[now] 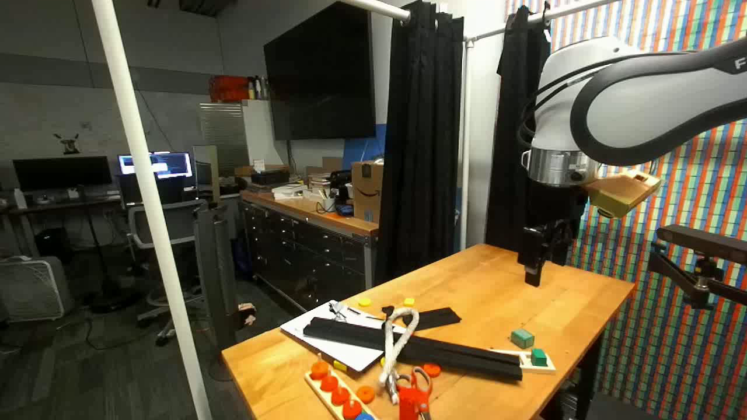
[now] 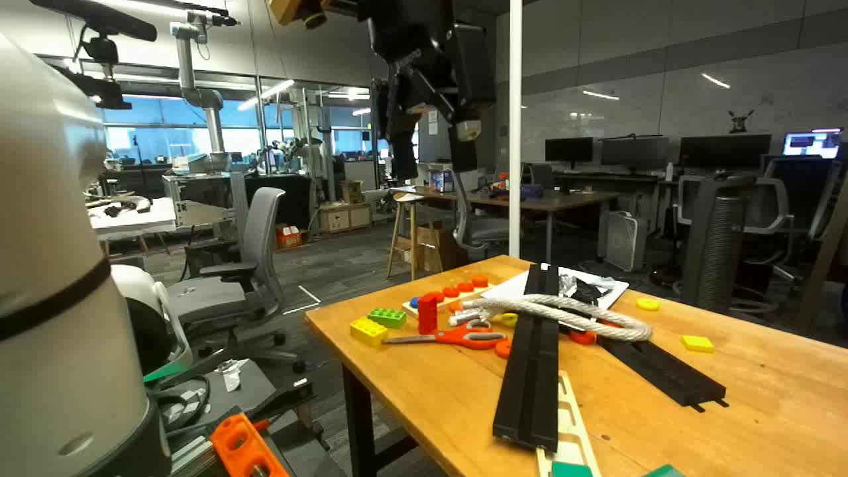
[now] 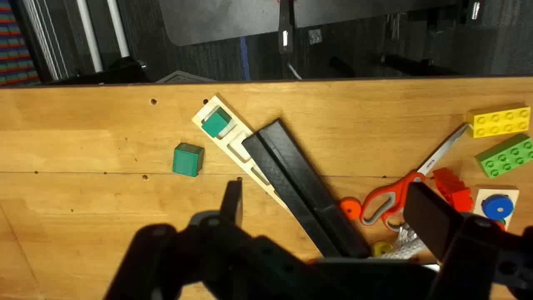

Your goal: Pick up the orange token from the table and put it on the wooden holder.

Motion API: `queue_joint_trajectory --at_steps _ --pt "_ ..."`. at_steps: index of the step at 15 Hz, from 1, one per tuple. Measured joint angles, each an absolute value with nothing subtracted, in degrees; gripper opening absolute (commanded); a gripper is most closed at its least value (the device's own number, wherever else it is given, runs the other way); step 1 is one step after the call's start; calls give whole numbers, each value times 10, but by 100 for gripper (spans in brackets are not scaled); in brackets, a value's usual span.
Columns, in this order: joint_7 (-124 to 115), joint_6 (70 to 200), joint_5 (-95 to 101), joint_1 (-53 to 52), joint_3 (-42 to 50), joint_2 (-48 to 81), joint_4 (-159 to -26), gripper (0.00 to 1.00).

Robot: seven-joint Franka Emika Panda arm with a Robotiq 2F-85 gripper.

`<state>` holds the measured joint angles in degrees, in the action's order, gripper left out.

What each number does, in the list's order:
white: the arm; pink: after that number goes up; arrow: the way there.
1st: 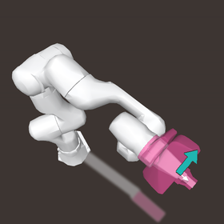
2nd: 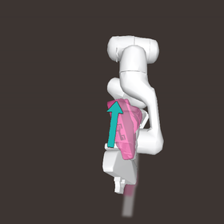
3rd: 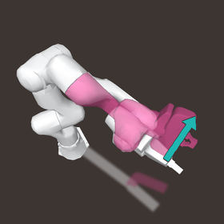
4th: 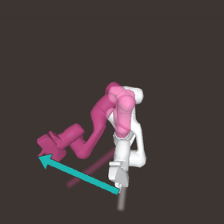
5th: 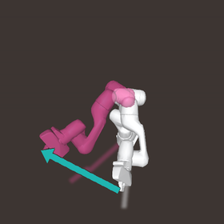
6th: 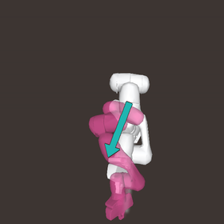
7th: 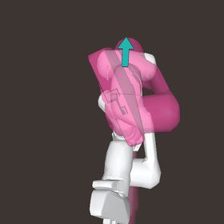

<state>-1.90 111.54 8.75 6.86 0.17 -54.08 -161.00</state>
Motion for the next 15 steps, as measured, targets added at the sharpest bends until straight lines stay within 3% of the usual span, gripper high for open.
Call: queue_joint_trajectory --at_steps 10,15 --pt "-19 1112 88 68 2 -535 -1609 100" --pt "-48 1176 87 66 -9 -484 -1607 100"
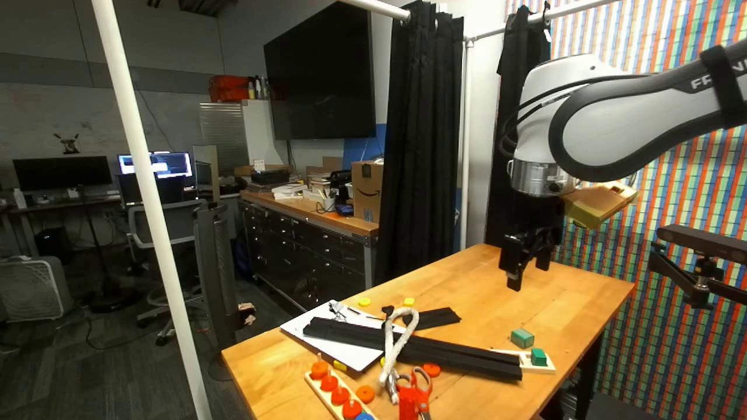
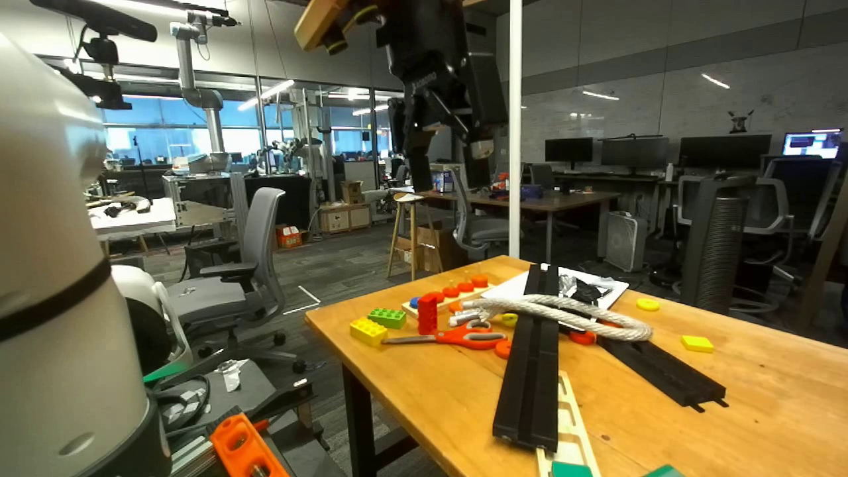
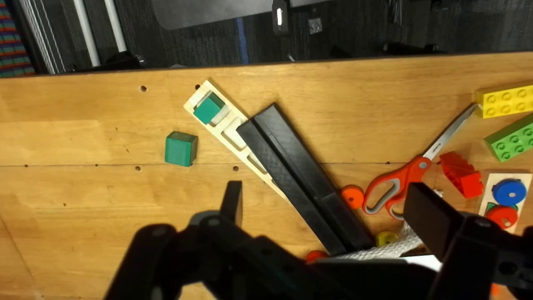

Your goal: Pick up the orange token from the table and put it on the wooden holder.

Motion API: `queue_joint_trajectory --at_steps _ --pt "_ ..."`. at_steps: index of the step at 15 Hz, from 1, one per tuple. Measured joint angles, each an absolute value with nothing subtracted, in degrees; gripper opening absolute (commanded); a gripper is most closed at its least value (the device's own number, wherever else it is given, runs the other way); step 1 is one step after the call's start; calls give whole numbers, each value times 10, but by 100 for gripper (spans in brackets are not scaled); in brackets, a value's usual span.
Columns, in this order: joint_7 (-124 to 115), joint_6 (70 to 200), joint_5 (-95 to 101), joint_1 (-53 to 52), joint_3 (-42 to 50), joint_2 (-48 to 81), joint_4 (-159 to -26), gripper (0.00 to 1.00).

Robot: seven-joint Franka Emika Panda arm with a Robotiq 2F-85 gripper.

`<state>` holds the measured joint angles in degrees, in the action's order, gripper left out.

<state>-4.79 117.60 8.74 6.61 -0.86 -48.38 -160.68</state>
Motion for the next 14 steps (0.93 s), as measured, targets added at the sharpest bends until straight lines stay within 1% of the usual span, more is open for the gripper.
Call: queue_joint_trajectory --at_steps 3,7,12,14 --pt "-57 1229 86 54 -24 -419 -1593 100" --pt "-46 1284 72 12 -30 -333 -1558 100" --pt "-1 1359 -5 -40 -22 -250 -1520 100" --pt "18 1371 -27 -56 -21 -216 -1503 100"
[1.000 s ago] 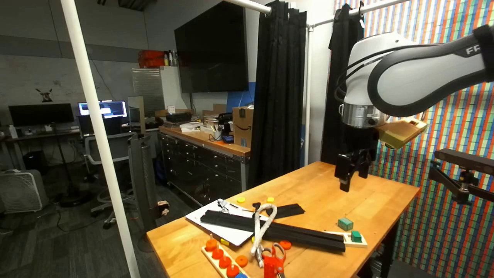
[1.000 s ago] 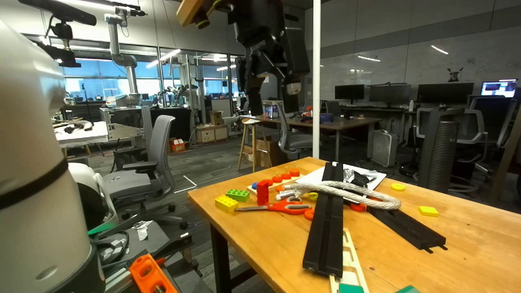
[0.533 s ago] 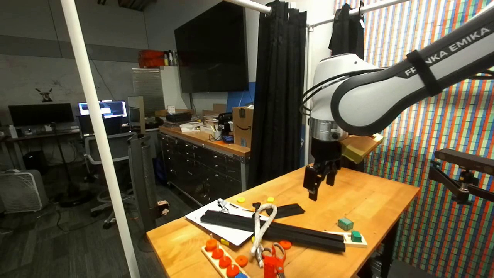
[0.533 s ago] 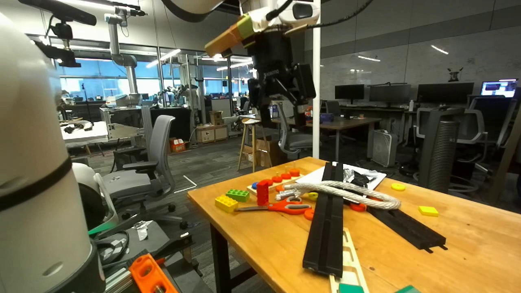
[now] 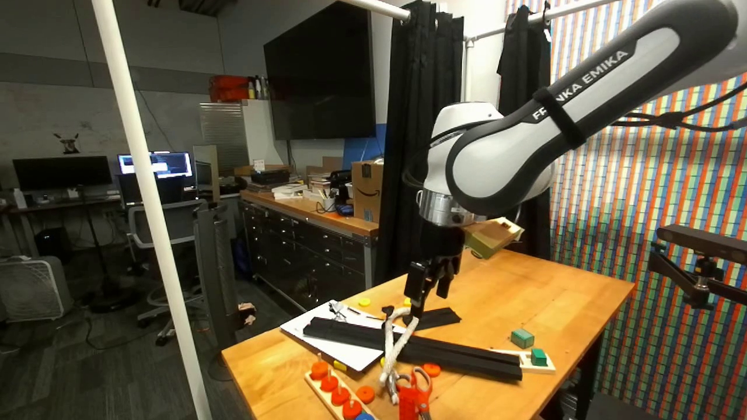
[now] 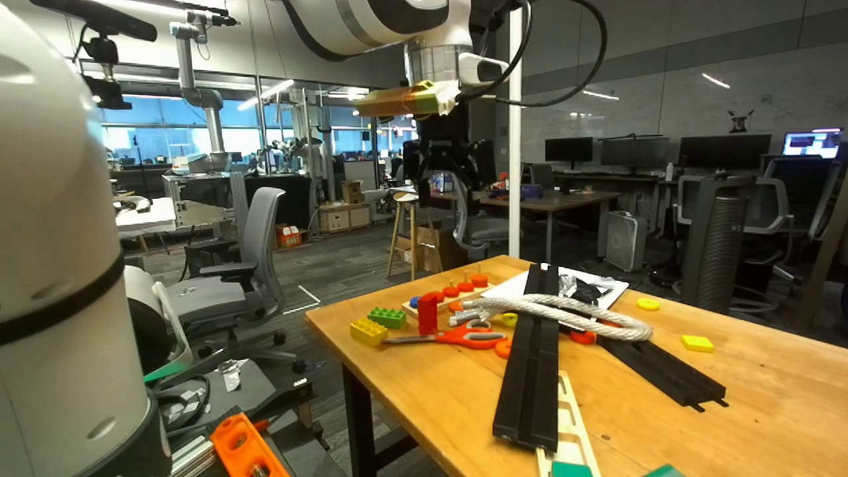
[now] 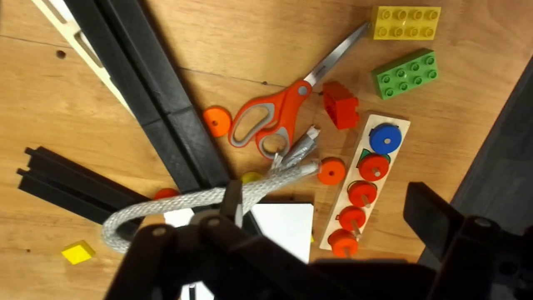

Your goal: Pick up the orange token from the table and put it on the wooden holder.

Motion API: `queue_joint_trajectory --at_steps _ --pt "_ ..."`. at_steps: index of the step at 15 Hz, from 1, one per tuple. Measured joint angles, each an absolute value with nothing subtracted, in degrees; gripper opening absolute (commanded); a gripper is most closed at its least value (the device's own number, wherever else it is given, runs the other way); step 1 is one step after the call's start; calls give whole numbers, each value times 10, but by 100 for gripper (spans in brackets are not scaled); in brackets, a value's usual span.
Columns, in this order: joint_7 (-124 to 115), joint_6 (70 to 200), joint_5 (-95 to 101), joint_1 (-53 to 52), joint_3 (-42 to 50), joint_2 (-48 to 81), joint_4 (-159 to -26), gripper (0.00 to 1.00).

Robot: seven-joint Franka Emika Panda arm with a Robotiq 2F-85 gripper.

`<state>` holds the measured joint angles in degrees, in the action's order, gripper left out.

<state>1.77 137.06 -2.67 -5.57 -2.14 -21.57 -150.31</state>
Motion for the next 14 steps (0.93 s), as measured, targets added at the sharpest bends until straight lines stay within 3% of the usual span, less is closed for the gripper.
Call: queue_joint_trajectory --at_steps 14 --pt "297 1341 41 -80 -39 31 -1344 100"
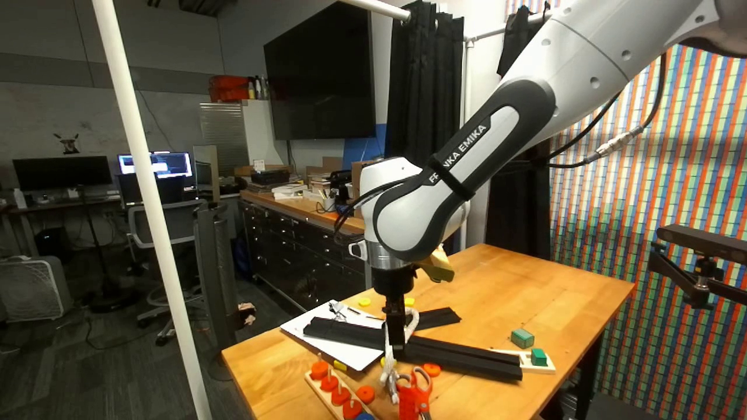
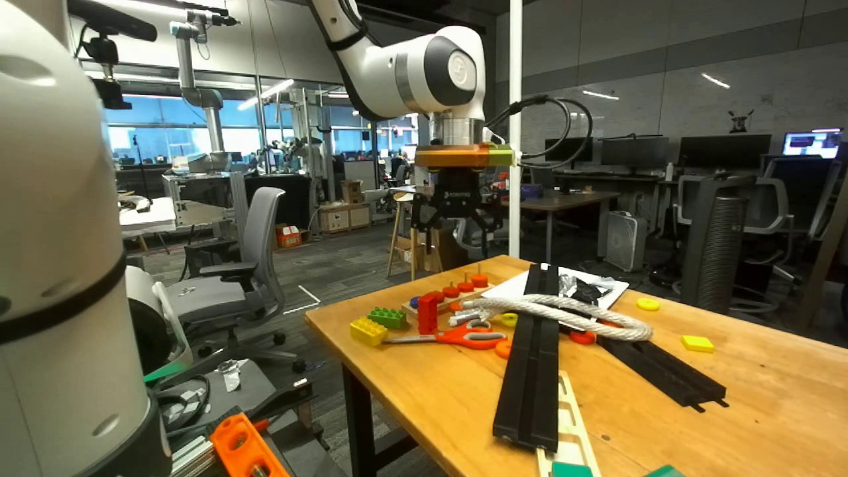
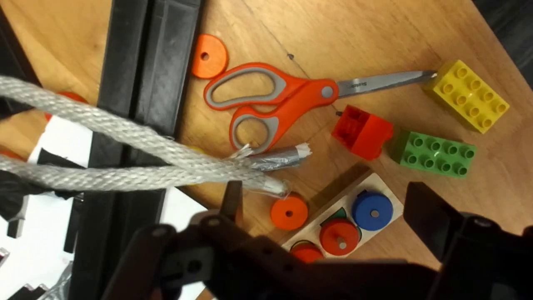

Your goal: Pick up the orange token from the table and put it on the wooden holder.

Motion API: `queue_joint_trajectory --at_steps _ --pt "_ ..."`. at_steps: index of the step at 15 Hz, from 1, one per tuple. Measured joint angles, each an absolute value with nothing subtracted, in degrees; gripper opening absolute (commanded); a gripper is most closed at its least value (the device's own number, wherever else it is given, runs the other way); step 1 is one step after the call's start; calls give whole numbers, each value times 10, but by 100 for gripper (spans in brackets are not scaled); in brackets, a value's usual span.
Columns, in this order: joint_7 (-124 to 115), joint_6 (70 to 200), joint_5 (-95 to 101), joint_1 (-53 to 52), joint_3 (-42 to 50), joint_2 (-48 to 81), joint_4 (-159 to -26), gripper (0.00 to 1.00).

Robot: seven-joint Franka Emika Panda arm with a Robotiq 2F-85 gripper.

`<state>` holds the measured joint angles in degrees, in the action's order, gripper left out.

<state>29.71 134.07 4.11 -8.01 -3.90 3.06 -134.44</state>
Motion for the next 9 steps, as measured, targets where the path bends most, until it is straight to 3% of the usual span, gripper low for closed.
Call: queue_joint_trajectory --at_steps 9 --pt "613 1393 3 -41 -58 90 -1324 100"
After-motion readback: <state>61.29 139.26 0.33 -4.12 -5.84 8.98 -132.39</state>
